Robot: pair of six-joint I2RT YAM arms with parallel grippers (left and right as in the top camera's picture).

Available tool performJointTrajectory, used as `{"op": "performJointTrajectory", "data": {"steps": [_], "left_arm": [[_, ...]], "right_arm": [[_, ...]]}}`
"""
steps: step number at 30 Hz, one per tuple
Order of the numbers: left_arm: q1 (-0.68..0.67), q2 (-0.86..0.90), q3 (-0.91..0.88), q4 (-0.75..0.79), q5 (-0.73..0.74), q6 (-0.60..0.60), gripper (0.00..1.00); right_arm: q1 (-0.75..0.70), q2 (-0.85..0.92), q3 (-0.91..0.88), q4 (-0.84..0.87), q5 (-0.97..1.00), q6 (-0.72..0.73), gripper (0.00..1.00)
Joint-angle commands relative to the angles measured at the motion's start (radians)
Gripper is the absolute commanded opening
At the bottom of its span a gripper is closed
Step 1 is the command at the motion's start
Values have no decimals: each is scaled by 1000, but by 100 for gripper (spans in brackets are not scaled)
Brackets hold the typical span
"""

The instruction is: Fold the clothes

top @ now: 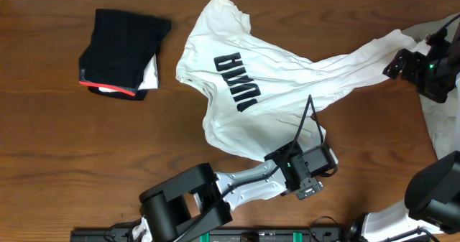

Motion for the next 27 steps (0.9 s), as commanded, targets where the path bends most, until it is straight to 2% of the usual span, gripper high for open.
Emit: {"op": "performJointTrajectory", "data": {"steps": [1,3,5,8,11,14,16,18,19,22,27], "left_arm": [[3,54,-9,7,-12,21,97],[3,71,-10,11,-12,21,96],[3,83,-10,14,-13,21,90],[3,86,-9,12,-13,21,77],[3,86,-9,-1,-13,21,58],[3,86,-9,-18,-13,21,47],[3,86,-9,-25,-13,21,35],[3,85,-9,-28,-13,21,12],[3,84,-9,-28,-13,21,6],[3,68,-9,-33,-29,20,6],[3,-22,-9,-104,-135,19,6]], "right_arm": [[7,-7,-4,3,-1,2,99],[7,-7,-4,3,-1,2,99],[7,-7,-4,3,-1,2,99],[7,-7,-4,4,-1,2,99],[7,-7,-4,4,-1,2,99],[7,-7,-4,4,-1,2,99],[7,-7,-4,2,-1,2,99],[7,-7,-4,1,-1,2,99],[7,-7,-4,0,-1,2,99],[7,-7,-4,-2,-1,1,99],[7,-7,-4,-8,-1,2,99]]}}
